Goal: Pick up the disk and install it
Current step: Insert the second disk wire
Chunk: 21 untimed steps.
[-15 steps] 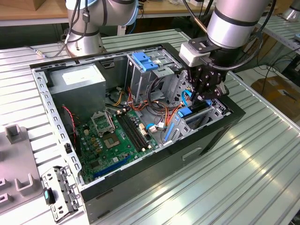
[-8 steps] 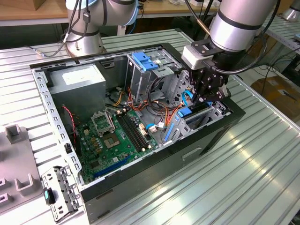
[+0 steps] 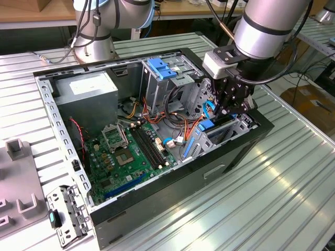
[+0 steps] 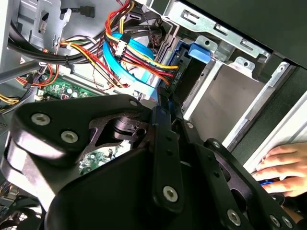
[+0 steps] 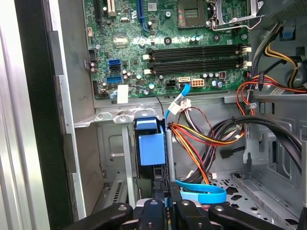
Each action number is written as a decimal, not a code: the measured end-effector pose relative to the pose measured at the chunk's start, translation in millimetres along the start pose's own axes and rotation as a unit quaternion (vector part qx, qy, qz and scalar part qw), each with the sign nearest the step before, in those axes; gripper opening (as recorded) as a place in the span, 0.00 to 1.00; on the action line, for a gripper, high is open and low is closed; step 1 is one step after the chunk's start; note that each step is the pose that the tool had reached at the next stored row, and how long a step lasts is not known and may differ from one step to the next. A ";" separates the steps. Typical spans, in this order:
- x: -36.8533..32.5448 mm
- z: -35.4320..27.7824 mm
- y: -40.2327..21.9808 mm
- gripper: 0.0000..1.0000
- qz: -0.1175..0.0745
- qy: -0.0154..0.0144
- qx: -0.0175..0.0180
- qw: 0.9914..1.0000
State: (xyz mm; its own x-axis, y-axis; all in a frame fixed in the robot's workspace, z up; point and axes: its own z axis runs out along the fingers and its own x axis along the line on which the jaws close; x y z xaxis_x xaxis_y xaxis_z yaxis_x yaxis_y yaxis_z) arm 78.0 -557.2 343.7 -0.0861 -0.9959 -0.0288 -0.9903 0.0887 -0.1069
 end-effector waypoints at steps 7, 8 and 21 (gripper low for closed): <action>0.7 3.6 0.3 0.16 0.000 -0.002 0.000 1.000; 0.8 3.7 0.3 0.16 0.000 -0.002 0.000 1.000; -1.9 -18.1 -1.9 0.24 0.000 -0.002 0.000 1.000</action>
State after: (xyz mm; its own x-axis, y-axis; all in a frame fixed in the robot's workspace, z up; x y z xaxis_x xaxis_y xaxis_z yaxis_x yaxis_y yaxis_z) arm 78.0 -555.8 361.9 -0.0860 -0.9958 -0.0326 -0.9902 0.0891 -0.1074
